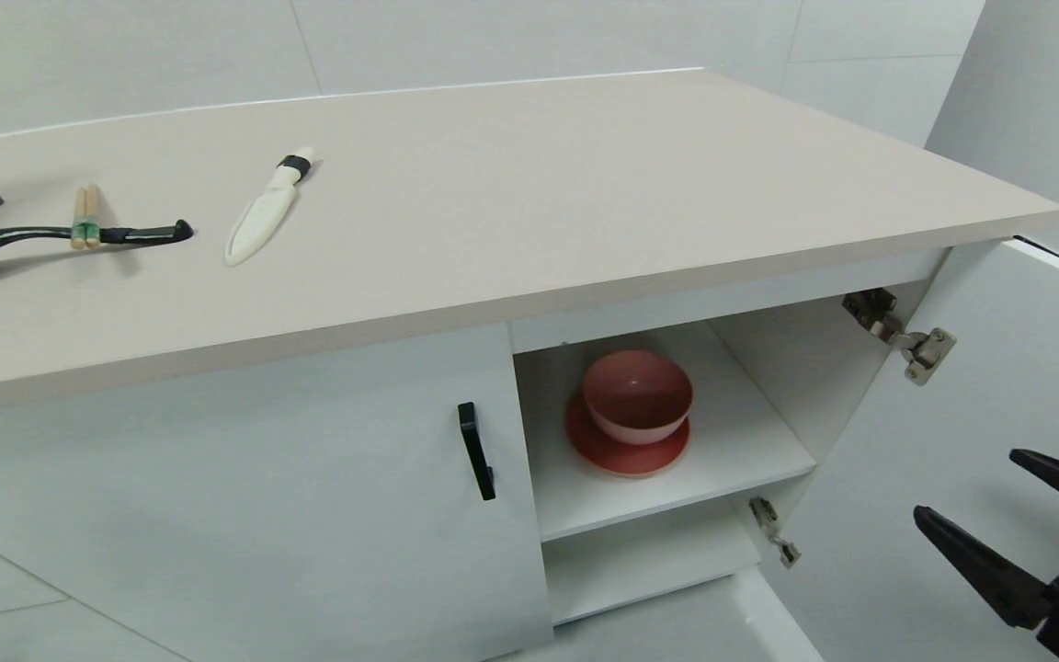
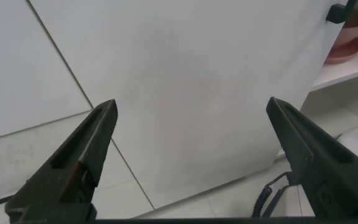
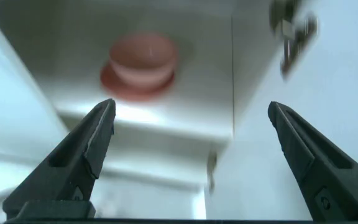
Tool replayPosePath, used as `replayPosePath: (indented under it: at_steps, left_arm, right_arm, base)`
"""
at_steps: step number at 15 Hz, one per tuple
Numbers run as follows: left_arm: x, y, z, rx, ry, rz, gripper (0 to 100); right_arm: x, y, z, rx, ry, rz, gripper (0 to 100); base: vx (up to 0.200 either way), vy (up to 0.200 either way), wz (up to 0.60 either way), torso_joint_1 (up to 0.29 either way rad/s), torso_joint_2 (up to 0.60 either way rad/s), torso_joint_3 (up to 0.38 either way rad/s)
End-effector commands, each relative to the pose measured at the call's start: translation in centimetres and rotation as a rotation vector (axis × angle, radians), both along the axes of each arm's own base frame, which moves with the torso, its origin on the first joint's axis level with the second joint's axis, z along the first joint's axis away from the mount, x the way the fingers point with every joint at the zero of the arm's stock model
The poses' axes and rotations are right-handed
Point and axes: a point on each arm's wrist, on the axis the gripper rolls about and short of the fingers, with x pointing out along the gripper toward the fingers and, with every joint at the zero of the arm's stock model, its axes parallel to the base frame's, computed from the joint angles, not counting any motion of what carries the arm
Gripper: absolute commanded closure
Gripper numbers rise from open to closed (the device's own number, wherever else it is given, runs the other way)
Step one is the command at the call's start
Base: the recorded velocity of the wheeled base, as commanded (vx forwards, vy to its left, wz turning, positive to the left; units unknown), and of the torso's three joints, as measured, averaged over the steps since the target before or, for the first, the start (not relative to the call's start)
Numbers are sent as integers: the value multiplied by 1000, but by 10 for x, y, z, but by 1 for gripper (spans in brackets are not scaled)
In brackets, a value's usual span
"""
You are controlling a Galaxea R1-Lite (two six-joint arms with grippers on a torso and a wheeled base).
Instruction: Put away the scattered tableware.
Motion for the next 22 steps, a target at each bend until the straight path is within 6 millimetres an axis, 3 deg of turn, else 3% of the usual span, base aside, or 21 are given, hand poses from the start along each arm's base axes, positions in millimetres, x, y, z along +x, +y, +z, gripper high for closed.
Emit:
replayPosePath:
  at_steps: [1,4,6,12,17,22]
  left_arm:
    - [0,0,0,0,1,-2,0]
    - [0,-1,-1,9,4,-34,0]
    - [0,-1,-1,14,3,-44,0]
    - [0,-1,-1,13,3,-44,0]
    - [0,-1,0,3,2,-40,0]
    - [0,-1,0,-1,3,-40,0]
  right_arm:
    - [-50,-22,-5,49,4,-50,0]
    - [-102,-40,-32,102,-27,-136,0]
    - [-120,-45,-50,108,-42,-157,0]
    - [-121,-48,-63,195,76,-318,0]
    - [-121,-47,-63,180,79,-295,0]
    - [-122,-44,-63,21,48,-156,0]
  base:
    - [0,0,0,0,0,0]
    - [0,0,0,0,0,0]
    - [0,0,0,0,0,0]
    - [0,0,0,0,0,0]
    - [0,0,0,0,0,0]
    - [-200,0,0,5,1,1]
